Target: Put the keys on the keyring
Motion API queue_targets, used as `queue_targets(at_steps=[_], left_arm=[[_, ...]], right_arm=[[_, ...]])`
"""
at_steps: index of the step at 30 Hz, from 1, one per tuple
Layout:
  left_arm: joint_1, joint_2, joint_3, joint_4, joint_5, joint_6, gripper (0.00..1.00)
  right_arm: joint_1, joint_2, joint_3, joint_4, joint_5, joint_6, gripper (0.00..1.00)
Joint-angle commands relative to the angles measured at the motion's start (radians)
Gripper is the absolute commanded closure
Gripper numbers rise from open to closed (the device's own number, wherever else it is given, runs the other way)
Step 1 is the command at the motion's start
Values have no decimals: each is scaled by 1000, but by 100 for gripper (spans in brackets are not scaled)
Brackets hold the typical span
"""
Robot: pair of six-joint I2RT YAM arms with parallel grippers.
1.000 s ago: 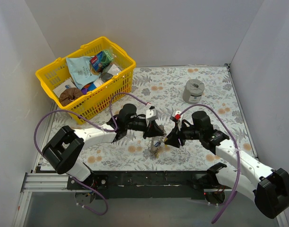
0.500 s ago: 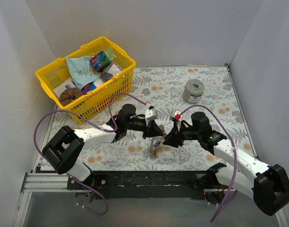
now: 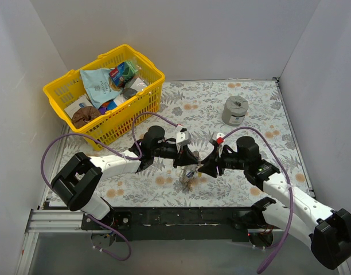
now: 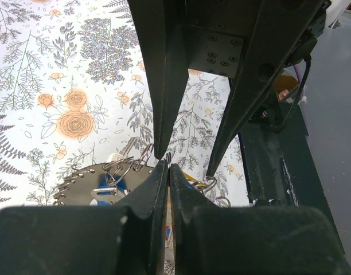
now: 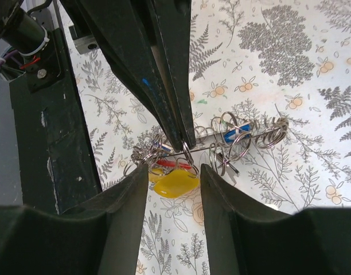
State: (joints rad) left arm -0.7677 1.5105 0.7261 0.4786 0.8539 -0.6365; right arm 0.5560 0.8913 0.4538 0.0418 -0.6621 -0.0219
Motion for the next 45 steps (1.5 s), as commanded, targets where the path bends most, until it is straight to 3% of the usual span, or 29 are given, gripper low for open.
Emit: queue_targets(at_steps=[1,10,32,45], left_arm=[[4,-49,6,15,22,4,100],[4,-46,13,25,28,-5,100],[4,-29,18,55,60,-51,100],[4,-32,36,-43,19,-5,100]], right_arm=[[1,-25,-7,76,25,14,51],[-1,58,-41,128,-24,14,61],[2,155,-61,286,-88,91,62],[12,149,-23,233,-48,70,58]])
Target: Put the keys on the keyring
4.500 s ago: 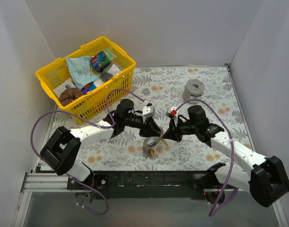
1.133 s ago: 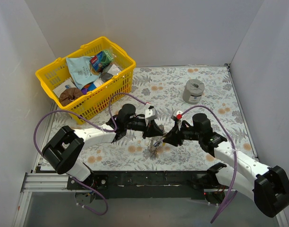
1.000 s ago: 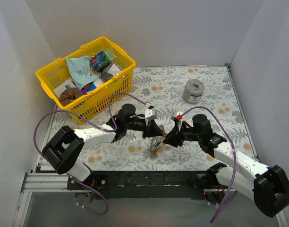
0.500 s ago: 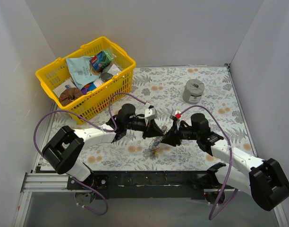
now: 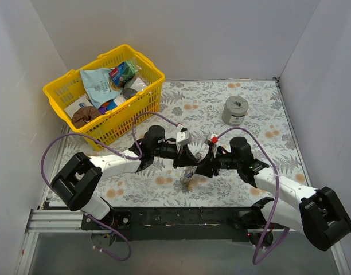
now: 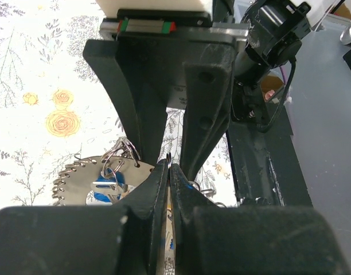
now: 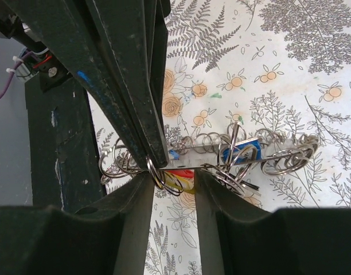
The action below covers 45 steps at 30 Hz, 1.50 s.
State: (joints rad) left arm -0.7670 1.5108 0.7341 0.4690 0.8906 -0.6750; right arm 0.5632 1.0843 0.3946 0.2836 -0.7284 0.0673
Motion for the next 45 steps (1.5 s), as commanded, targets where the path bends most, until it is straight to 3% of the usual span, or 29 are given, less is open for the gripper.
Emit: queue_targets(at_steps=[1,20,25,31,34,37,44,45], left_arm=[[3,-35,25,-42,-24,40,100],[3,-98,-18,-167,-156,94,100],[3,-93,-15,-182,-168,91,92],[3,-93,-16,-188,-211,78,74],[5,-96,-24,-184,-235,71,70],[3,-103,-27,-173,-262,57,57],[3,-132,-68,-129,-341,11,21],[3,-141,-74,-122,-352,6,5]], right_arm=[[4,-52,35,-24,24,-23,57],[4,-121,6,-93,66,-41,53],[4,-123,12,-104,70,-47,53],[4,-142,6,-118,84,-52,51],[4,-146,6,-118,89,-52,51],[4,-146,6,-118,90,-52,50],[4,-150,1,-119,93,-52,50],[4,-150,0,-119,93,-52,50]])
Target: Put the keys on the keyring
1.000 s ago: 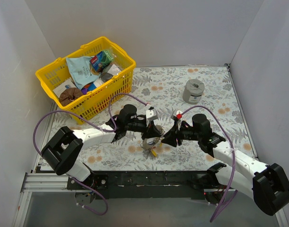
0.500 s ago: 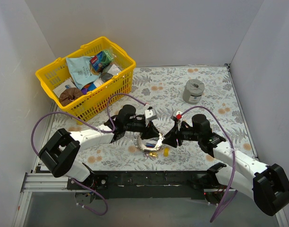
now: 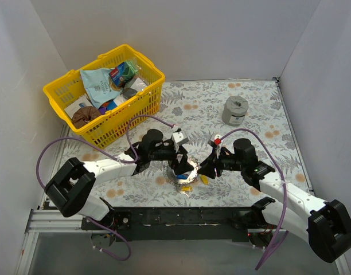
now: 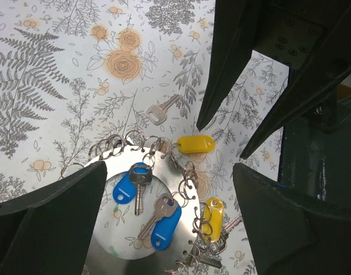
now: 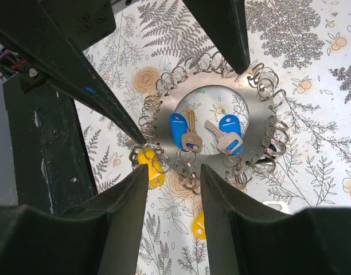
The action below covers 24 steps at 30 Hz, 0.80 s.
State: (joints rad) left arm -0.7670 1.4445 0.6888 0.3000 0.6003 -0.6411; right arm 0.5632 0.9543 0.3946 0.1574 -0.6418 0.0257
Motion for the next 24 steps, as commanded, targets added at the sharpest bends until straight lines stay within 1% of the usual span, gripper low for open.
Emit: queue_targets(at_steps=[1,5,6,7,8,10,11,15,17,18,20,21,23,24], left_arm=[[3,-79,-34,53,-79,-34,2],[3,-110,-58,94,-151,-112,2],[3,-121,-67,109,-169,-152,2],[3,-142,-90,154,-260,-184,2],[3,-151,-100,165,-295,-216,2],[3,-167,-98,145,-379,-267,2],[3,-179,-94,131,-452,-282,2],[3,-200,-75,79,-576,-321,2],[3,-211,-75,71,-586,-322,2],[3,-213,-75,68,-621,-322,2],[3,-213,-74,61,-616,-298,2],[3,-207,-71,56,-559,-283,2],[3,-190,-61,36,-505,-229,2],[3,-182,-54,30,-490,-230,2]], right_arm=[[4,-23,0,7,7,-10,50],[4,-28,-5,5,13,-10,50],[4,-28,-7,7,13,-9,50],[4,-31,-11,8,13,-7,50],[4,-31,-11,8,13,-7,50],[4,-31,-17,13,14,-6,50],[4,-31,-19,13,16,-6,50],[4,-31,-22,22,16,-1,50],[4,-28,-20,25,13,-3,50],[4,-23,-22,25,13,-3,50],[4,-20,-20,28,11,-3,50],[4,-19,-20,30,10,-3,50],[4,-19,-20,30,10,-1,50],[4,-19,-22,30,11,-1,50]])
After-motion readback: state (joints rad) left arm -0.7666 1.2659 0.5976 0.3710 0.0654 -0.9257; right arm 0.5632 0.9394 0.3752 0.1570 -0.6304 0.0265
